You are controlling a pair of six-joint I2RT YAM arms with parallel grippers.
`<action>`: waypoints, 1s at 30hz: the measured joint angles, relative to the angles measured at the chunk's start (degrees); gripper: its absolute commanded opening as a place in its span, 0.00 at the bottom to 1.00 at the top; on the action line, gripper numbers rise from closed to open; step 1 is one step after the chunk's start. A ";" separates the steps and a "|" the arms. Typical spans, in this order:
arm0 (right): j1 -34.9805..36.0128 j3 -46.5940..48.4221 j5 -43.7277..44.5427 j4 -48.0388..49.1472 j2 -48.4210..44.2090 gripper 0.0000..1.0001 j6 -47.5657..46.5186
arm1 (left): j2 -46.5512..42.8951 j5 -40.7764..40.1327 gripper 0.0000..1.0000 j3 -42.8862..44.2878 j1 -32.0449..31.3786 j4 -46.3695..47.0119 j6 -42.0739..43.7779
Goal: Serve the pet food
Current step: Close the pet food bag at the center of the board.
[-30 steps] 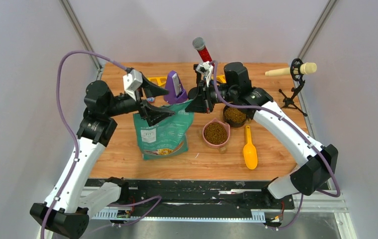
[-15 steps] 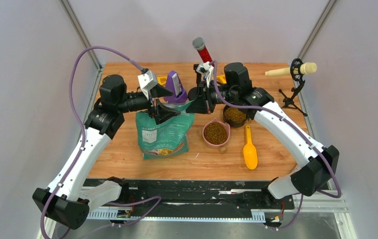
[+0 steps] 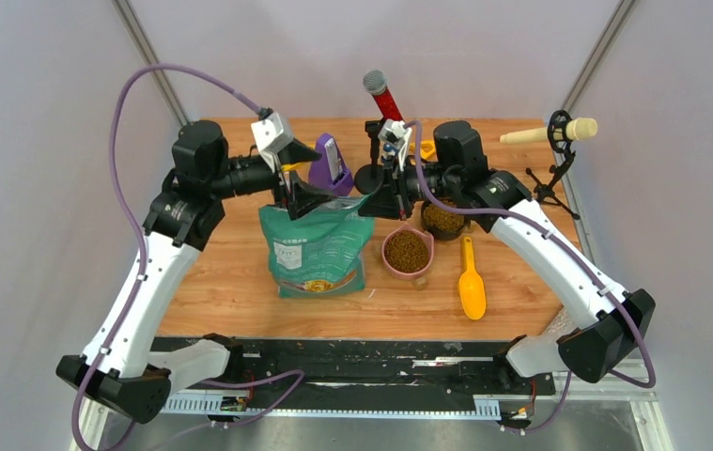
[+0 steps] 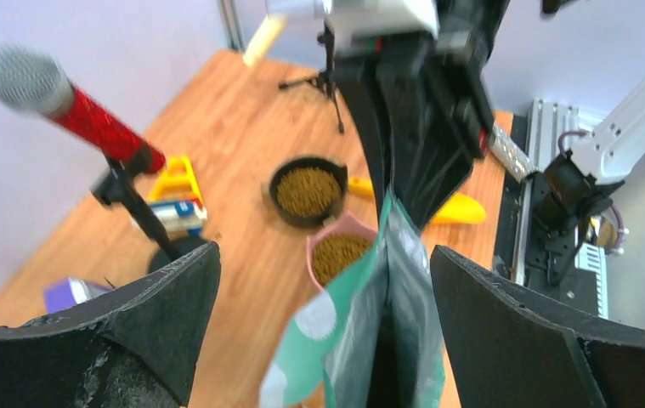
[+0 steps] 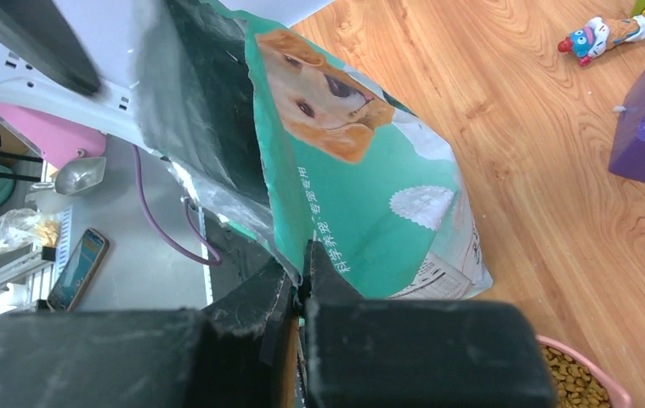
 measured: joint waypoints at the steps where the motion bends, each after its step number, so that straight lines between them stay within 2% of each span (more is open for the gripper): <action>1: -0.04 -0.13 -0.20 0.07 -0.02 0.00 -0.28 | 1.01 0.37 1.00 2.36 -0.15 -0.31 0.02; 6: -0.11 -1.44 -0.07 0.52 -1.20 0.00 -2.14 | 9.68 -0.96 1.00 19.58 -4.72 -3.74 0.00; 9: -0.09 -2.12 1.44 0.87 -1.84 0.00 -2.19 | 18.12 -8.83 1.00 34.16 -11.37 -11.21 3.32; 11: -0.07 -2.14 2.89 0.94 -2.03 0.00 -2.03 | 21.24 -12.92 1.00 38.56 -14.60 -14.93 7.06; 16: 0.00 -2.19 5.77 0.94 -2.29 0.00 -0.98 | 21.24 -13.92 1.00 36.74 -17.88 -22.86 14.84; 21: 0.04 -3.10 6.12 1.29 -3.19 0.00 -0.83 | 17.05 -13.62 1.00 27.17 -18.32 -20.46 14.34; 26: 0.07 -3.82 5.79 1.57 -4.09 0.00 -1.09 | 15.82 -13.90 0.99 23.23 -18.43 -20.55 15.78; 30: 0.07 -4.13 4.63 1.79 -4.52 0.00 -1.51 | 14.25 -15.21 0.92 20.13 -18.43 -20.79 17.03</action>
